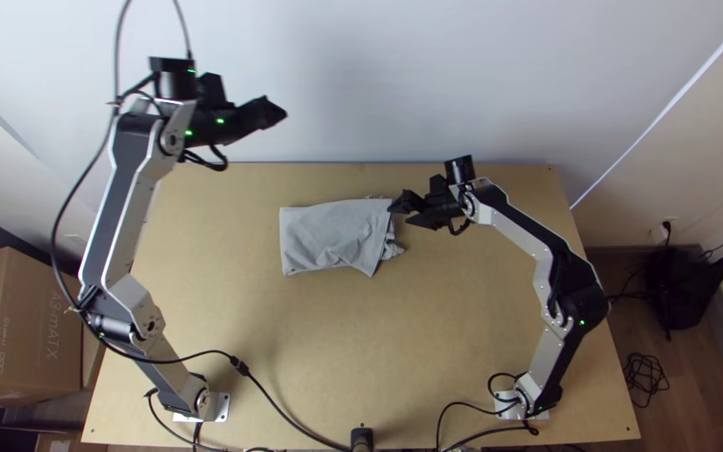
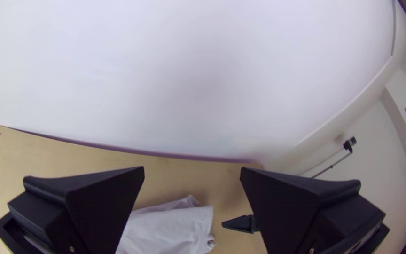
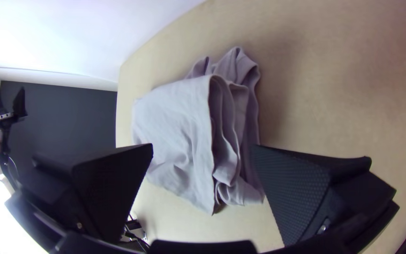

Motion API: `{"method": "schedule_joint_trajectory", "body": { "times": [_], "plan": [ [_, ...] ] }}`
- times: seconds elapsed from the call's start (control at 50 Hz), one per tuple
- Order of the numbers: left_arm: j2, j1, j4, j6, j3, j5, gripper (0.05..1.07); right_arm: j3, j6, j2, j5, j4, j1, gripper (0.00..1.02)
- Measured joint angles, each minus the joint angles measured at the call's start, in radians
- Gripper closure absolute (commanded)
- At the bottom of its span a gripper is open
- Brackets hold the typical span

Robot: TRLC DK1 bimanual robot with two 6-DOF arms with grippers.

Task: Fold the t-shirt

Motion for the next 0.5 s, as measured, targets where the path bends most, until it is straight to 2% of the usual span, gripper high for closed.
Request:
{"method": "schedule_joint_trajectory", "body": {
  "times": [0.1, 0.28, 0.3, 0.38, 0.48, 0.5],
  "plan": [
    [-0.021, 0.061, -0.021, 0.003, 0.0, 0.0, 0.1, 0.059, -0.001, 0.055, 0.007, 0.0, 0.011, 0.26],
    [-0.045, 0.114, -0.047, 0.008, 0.0, 0.0, 0.1, 0.101, -0.023, 0.113, 0.026, 0.001, 0.023, 0.27],
    [-0.048, 0.117, -0.048, 0.008, 0.0, 0.0, 0.1, 0.103, -0.026, 0.117, 0.026, 0.001, 0.024, 0.3],
    [-0.062, 0.132, -0.057, 0.008, 0.0, 0.0, 0.1, 0.106, -0.037, 0.134, 0.027, 0.0, 0.029, 0.59],
    [-0.082, 0.151, -0.071, 0.008, 0.0, 0.0, 0.1, 0.109, -0.048, 0.153, 0.026, 0.0, 0.032, 0.86],
    [-0.086, 0.154, -0.073, 0.008, 0.0, 0.0, 0.1, 0.112, -0.049, 0.158, 0.027, 0.0, 0.034, 0.94]
  ]
}}
